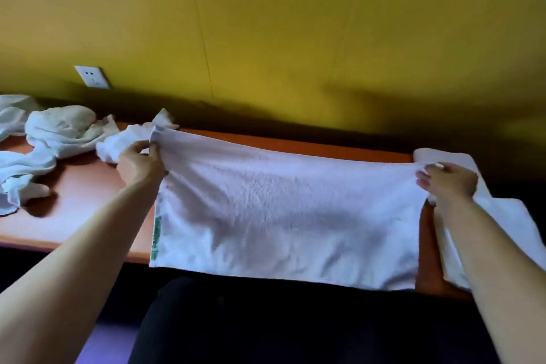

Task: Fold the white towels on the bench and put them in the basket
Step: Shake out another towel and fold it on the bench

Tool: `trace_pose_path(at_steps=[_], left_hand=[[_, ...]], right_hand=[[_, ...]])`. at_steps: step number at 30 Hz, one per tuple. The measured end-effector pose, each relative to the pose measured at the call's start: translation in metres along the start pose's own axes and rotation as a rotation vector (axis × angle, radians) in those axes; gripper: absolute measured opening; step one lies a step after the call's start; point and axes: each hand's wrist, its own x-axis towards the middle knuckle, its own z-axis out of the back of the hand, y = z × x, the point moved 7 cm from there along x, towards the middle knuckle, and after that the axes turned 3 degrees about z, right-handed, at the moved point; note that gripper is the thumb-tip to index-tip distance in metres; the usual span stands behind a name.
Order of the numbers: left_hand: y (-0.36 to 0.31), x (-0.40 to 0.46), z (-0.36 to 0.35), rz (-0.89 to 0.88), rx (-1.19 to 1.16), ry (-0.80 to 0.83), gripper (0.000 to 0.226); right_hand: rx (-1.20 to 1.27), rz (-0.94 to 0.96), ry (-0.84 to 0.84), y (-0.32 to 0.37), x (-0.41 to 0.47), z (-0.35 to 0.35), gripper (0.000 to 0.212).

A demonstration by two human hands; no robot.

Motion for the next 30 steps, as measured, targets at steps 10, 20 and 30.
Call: trace_pose_path(at_steps=[10, 20, 30], left_hand=[[0.037, 0.071, -0.148, 0.154, -0.135, 0.125, 0.025], [0.017, 0.013, -0.221, -0.282, 0.375, 0.356, 0.064], [0.026, -0.227, -0.310, -0.944, 0.611, 0.637, 0.050]], right_hand=[[-0.114, 0.057, -0.017, -0.044, 0.087, -0.070, 0.008], [-0.463, 0.313, 0.292, -0.060, 0.102, -0.107, 0.046], [-0.917, 0.432, 0.549, -0.095, 0.091, -0.091, 0.043]])
